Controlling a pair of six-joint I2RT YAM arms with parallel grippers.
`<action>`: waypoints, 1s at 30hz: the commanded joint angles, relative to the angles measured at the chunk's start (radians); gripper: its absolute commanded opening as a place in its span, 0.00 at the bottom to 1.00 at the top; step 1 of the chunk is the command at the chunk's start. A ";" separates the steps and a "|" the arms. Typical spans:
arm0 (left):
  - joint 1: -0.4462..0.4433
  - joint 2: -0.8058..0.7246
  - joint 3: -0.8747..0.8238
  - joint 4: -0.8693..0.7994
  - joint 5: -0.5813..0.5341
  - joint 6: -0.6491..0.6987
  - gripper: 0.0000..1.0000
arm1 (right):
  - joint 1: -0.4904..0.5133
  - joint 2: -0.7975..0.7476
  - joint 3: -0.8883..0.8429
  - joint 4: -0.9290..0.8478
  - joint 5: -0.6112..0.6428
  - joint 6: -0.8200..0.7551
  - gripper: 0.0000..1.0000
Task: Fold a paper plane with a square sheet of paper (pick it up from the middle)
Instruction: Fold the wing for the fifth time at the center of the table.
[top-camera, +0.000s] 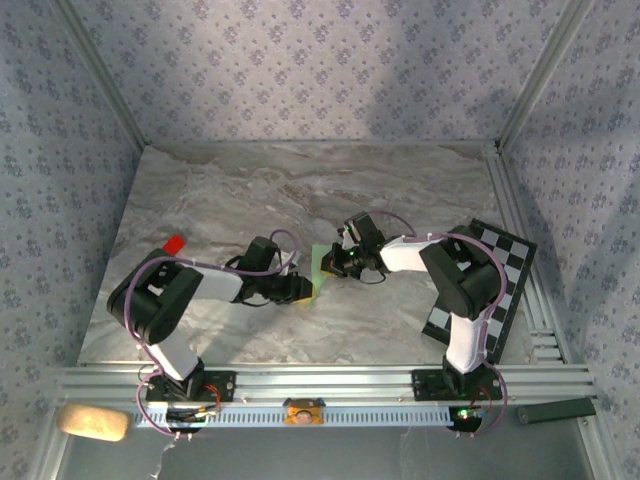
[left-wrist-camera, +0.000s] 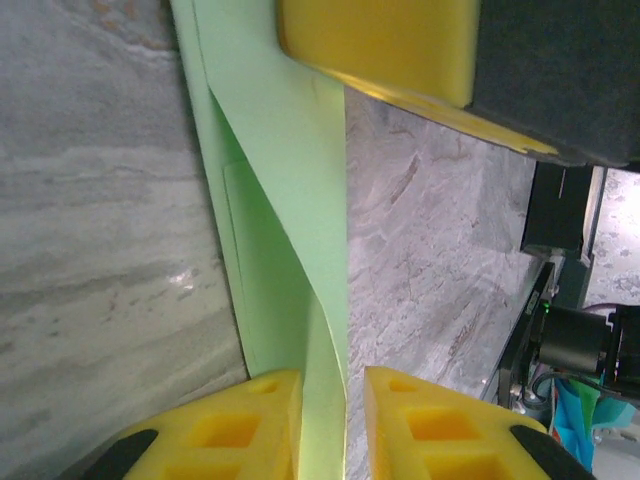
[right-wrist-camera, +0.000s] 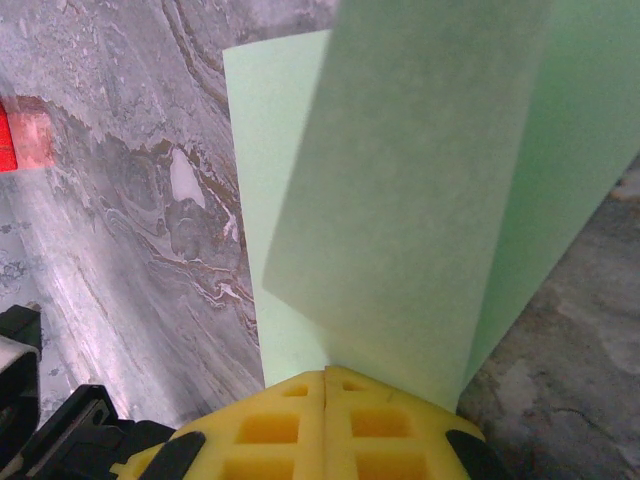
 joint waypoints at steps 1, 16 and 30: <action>-0.006 -0.020 0.024 0.021 -0.036 -0.010 0.23 | 0.000 0.043 -0.009 -0.105 0.071 -0.015 0.02; -0.006 0.013 0.000 0.040 -0.004 -0.020 0.04 | 0.003 0.050 -0.011 -0.103 0.072 -0.012 0.01; -0.010 0.059 -0.031 -0.010 0.034 0.004 0.03 | 0.004 0.054 -0.007 -0.118 0.079 -0.013 0.01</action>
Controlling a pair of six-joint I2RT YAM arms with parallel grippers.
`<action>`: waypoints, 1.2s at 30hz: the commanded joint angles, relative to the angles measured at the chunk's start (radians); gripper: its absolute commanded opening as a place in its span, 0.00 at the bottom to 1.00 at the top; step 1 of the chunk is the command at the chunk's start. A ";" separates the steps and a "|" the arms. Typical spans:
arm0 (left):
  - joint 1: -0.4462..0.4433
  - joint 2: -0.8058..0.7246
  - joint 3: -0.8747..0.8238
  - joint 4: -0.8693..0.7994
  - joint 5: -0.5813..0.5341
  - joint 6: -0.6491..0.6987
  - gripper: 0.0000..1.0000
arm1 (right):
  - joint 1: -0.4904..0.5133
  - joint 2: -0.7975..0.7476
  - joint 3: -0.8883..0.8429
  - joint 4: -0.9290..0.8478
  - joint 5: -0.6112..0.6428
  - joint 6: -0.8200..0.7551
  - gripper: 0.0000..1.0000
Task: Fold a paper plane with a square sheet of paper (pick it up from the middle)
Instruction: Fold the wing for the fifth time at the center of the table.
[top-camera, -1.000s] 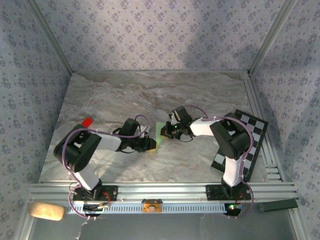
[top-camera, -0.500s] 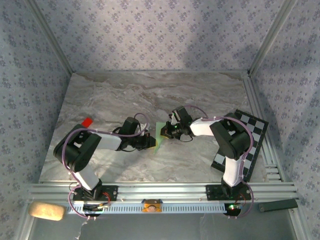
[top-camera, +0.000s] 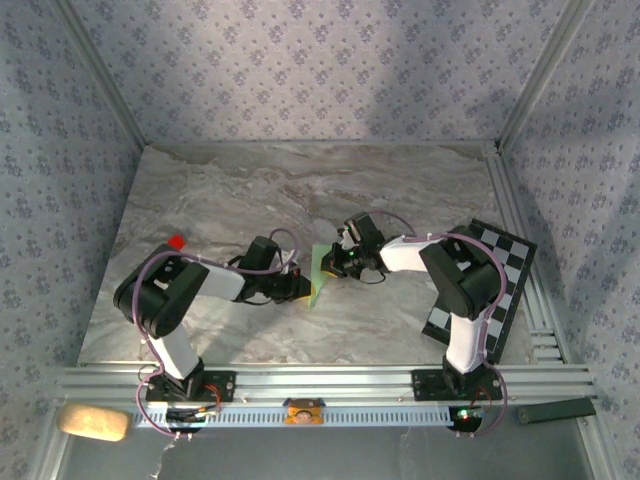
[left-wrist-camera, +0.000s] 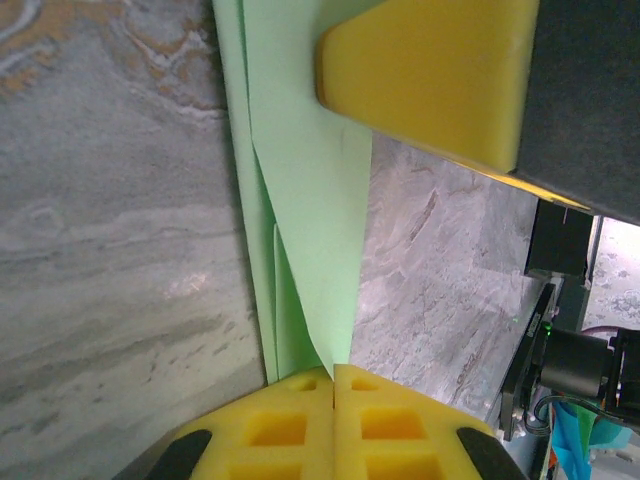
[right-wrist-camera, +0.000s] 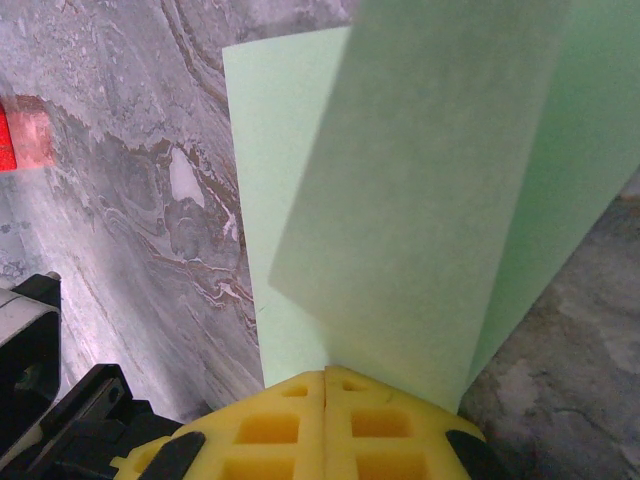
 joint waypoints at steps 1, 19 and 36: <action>-0.012 0.004 -0.031 -0.089 0.030 0.036 0.05 | 0.004 0.053 -0.009 -0.115 0.080 -0.012 0.01; -0.014 -0.036 -0.042 -0.166 0.015 0.078 0.07 | 0.005 0.060 -0.004 -0.124 0.086 -0.014 0.01; -0.019 -0.057 -0.053 -0.209 0.012 0.102 0.00 | 0.005 0.066 0.000 -0.127 0.086 -0.012 0.01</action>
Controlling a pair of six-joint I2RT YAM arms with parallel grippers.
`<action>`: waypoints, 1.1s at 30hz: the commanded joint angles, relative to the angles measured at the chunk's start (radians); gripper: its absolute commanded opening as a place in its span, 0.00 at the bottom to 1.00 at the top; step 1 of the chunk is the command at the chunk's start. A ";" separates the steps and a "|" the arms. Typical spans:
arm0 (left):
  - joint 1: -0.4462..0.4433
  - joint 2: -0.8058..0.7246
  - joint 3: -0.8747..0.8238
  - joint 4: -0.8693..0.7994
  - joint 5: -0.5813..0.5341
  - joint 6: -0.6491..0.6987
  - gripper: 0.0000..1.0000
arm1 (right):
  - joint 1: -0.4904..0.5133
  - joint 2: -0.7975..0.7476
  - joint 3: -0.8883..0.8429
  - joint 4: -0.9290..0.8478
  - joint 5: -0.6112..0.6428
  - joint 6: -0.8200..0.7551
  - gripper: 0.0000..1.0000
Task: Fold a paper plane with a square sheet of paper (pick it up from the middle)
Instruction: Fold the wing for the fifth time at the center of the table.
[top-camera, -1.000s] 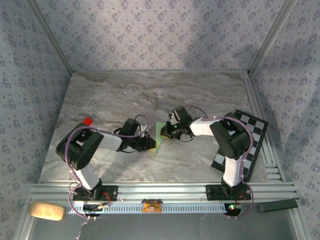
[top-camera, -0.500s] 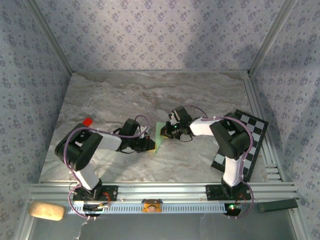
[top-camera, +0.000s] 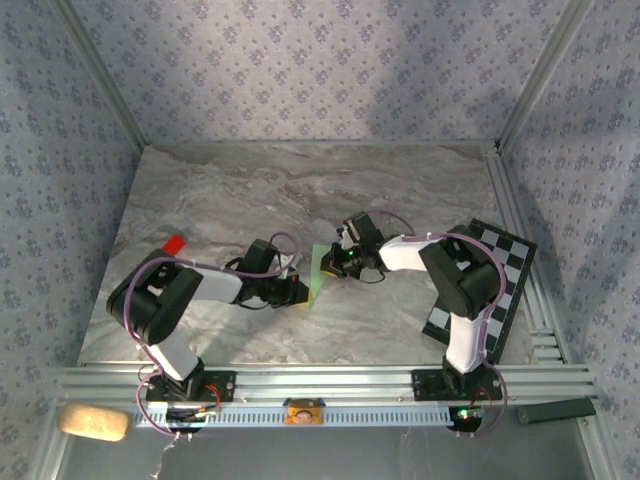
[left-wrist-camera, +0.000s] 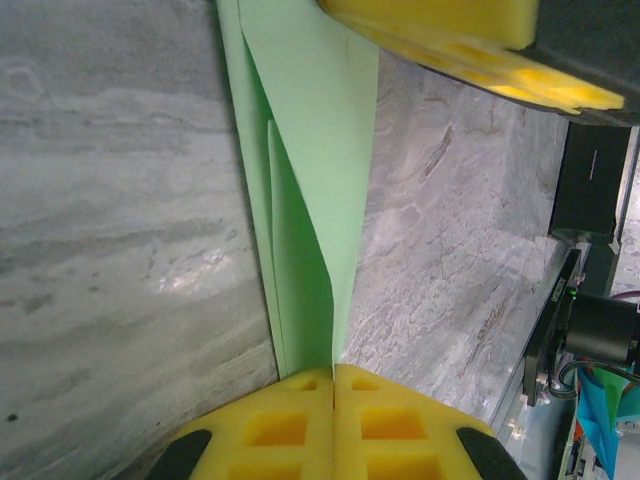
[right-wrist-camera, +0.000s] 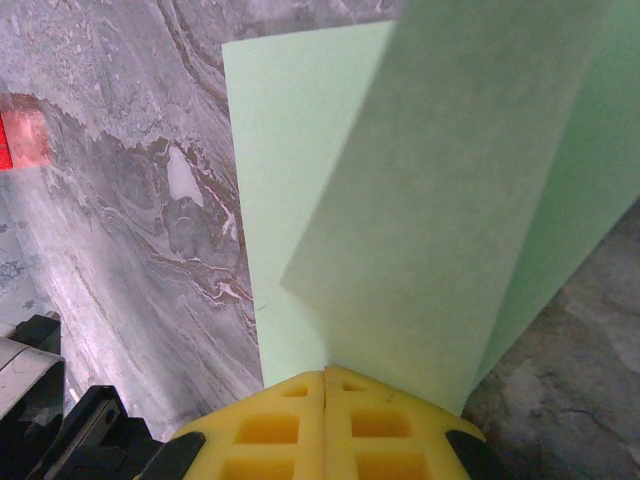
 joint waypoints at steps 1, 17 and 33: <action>-0.010 -0.005 -0.037 -0.106 0.016 0.018 0.00 | 0.003 0.061 -0.012 -0.108 0.087 -0.013 0.01; -0.012 -0.046 -0.061 -0.148 0.028 0.027 0.00 | 0.005 0.064 -0.012 -0.119 0.095 -0.012 0.01; -0.017 -0.061 -0.077 -0.207 0.018 0.031 0.08 | 0.005 0.063 -0.012 -0.124 0.103 -0.013 0.01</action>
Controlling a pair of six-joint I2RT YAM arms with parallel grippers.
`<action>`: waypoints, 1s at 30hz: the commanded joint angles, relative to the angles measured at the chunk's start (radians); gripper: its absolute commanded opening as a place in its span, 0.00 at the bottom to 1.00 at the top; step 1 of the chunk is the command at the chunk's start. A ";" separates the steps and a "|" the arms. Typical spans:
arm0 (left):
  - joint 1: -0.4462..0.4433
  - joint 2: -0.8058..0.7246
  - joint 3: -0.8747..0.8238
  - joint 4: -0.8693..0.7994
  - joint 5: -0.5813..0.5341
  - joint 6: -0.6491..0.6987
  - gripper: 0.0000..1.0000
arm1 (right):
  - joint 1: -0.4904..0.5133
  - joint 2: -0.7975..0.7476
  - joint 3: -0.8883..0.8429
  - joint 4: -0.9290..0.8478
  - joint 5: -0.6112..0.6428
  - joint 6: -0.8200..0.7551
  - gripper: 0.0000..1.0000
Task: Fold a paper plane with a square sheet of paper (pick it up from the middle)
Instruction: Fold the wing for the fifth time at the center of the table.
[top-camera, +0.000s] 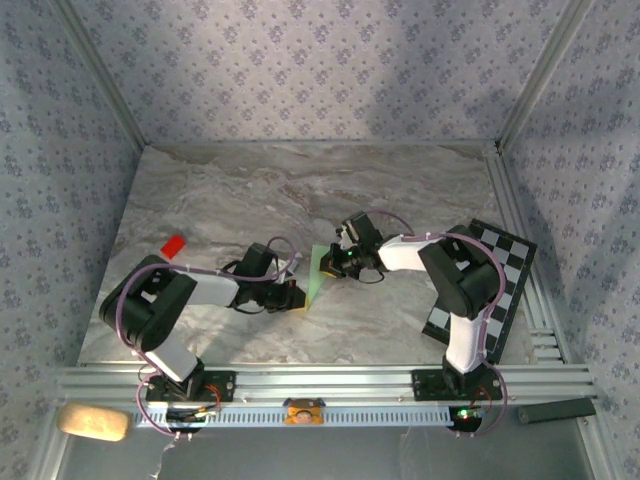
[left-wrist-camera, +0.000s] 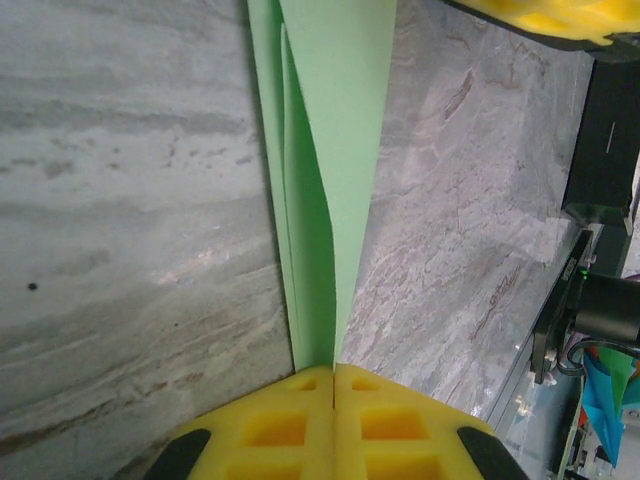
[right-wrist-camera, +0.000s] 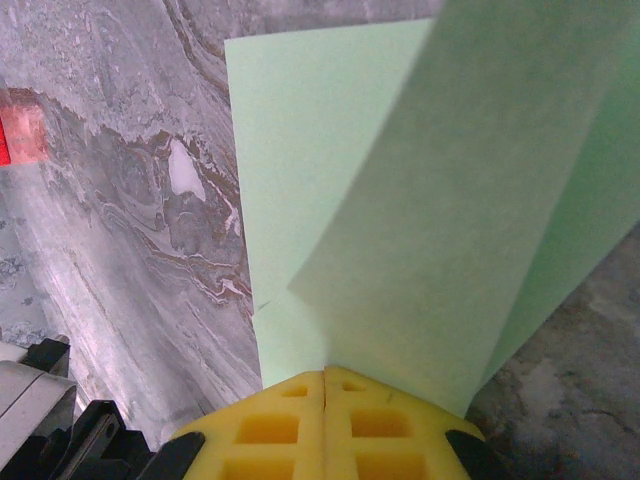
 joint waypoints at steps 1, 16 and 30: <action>-0.012 -0.009 -0.045 -0.147 0.020 0.014 0.08 | -0.001 0.060 -0.018 -0.117 0.103 -0.012 0.01; -0.012 -0.092 -0.061 -0.204 -0.011 0.014 0.16 | -0.001 0.061 -0.018 -0.114 0.107 -0.011 0.01; -0.011 -0.282 0.091 -0.256 -0.078 -0.029 0.07 | 0.001 0.059 -0.014 -0.111 0.104 -0.002 0.01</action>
